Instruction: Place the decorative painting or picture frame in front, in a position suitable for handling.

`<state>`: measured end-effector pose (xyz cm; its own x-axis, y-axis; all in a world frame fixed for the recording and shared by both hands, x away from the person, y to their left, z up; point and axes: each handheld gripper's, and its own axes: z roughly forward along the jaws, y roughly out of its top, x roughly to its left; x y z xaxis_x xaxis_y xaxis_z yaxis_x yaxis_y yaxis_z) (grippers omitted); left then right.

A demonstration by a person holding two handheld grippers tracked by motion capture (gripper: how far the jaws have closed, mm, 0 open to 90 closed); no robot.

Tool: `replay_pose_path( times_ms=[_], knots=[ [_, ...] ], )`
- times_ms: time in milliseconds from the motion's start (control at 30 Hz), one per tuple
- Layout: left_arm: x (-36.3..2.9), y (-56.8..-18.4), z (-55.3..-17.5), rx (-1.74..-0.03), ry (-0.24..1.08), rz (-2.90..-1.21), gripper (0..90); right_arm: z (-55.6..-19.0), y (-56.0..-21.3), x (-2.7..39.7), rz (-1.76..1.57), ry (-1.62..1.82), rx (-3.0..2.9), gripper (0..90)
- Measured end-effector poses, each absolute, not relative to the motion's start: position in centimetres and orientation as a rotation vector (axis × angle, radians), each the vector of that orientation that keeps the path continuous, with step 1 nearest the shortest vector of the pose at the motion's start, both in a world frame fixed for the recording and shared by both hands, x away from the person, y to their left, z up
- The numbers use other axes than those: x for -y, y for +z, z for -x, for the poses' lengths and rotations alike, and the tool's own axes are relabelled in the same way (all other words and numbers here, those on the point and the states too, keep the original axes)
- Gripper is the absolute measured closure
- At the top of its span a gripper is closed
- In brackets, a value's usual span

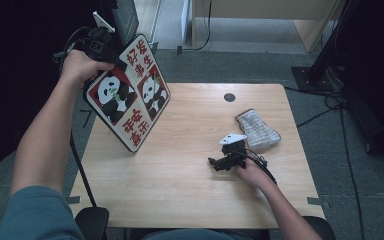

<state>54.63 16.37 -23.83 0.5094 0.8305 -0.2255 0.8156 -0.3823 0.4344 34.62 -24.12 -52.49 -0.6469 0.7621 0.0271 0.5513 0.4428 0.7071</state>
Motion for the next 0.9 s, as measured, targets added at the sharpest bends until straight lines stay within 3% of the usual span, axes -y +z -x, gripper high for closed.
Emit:
replay_pose_path(
  times_ms=[233, 533, 900],
  knots=[
    [-14.7, -22.9, -53.6, -1.263, 0.082, -2.318, 81.7, -34.7, -52.5, 24.1, -1.122, 1.015, -2.404, 0.0],
    [-12.7, -21.4, -51.5, -1.164, 0.036, -2.349, 81.7, -34.6, -52.5, 24.1, -1.125, 1.014, -2.406, 0.0],
    [-10.2, -20.7, -46.7, -1.03, 0.016, -2.389, 81.6, -34.6, -52.5, 24.1, -1.121, 1.014, -2.404, 0.0]
  ],
)
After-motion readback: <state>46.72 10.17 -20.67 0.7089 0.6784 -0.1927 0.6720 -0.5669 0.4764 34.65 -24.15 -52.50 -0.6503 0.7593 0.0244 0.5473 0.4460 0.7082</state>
